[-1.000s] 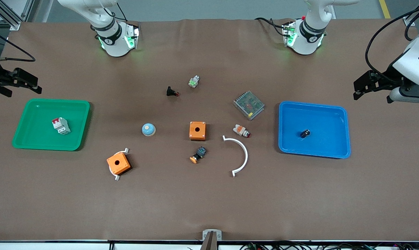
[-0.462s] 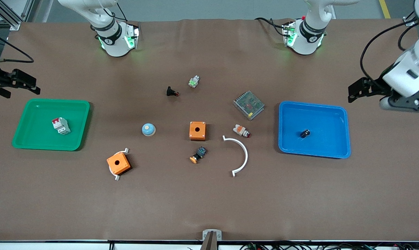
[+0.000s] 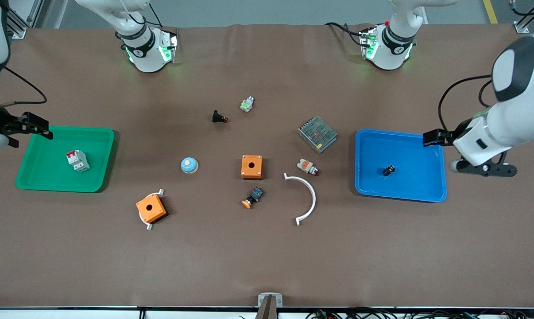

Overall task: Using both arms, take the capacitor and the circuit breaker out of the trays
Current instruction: 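Reach the right gripper to the breaker while the left gripper reaches the capacitor, then grasp the breaker with the right gripper while the left gripper grasps the capacitor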

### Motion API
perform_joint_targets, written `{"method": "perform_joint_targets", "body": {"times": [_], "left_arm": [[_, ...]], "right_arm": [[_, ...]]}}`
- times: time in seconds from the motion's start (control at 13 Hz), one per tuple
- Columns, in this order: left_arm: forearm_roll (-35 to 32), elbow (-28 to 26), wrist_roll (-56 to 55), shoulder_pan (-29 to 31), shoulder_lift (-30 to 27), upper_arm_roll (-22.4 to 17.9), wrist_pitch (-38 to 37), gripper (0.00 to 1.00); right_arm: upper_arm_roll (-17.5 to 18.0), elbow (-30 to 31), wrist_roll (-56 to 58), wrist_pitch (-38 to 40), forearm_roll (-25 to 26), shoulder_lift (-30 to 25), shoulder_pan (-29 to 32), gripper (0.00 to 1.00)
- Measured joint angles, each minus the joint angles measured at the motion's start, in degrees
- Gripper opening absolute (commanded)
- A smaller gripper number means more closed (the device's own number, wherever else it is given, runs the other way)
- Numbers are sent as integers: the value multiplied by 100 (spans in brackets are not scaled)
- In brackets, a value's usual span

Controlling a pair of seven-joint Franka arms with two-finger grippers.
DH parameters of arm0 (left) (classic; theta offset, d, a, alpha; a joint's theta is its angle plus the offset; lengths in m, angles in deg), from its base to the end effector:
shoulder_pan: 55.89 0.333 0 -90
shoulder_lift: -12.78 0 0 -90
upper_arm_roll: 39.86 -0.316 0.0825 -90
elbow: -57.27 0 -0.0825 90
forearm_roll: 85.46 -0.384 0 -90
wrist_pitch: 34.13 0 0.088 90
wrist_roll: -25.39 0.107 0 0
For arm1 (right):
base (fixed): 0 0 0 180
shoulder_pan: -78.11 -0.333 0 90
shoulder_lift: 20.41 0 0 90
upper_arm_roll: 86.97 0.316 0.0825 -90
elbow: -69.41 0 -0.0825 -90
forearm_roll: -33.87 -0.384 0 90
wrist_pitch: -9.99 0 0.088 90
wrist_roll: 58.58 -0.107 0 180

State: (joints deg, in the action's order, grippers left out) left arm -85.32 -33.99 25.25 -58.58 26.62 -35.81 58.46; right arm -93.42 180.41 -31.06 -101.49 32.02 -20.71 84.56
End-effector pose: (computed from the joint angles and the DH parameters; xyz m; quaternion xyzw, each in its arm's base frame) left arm 0.6068 -0.0683 0.4765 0.9924 -0.0569 -0.1090 0.0032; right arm 0.5450 -0.1227 0.4851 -0.9925 -0.1215 -0.0117 0.0121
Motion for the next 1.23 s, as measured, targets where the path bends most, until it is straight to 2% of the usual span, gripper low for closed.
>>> {"method": "perform_joint_targets", "body": {"times": [0.23, 0.38, 1.0, 1.23], "left_arm": [[0, -700, 0, -2, 222, 1, 1018, 100], [0, -1210, 0, -19, 378, 6, 1712, 100], [0, -2207, -3, -197, 1038, 27, 3515, 100], [-12, -2456, -4, -241, 1261, 26, 3994, 95]], "right_arm": [[-9, 848, 601, -1156, 13, 52, 231, 100], [-10, 1244, 844, -1630, 63, 228, 293, 100], [-15, 1340, 896, -2484, 604, 1485, 533, 100], [-15, 1339, 904, -2686, 777, 1771, 645, 100]]}}
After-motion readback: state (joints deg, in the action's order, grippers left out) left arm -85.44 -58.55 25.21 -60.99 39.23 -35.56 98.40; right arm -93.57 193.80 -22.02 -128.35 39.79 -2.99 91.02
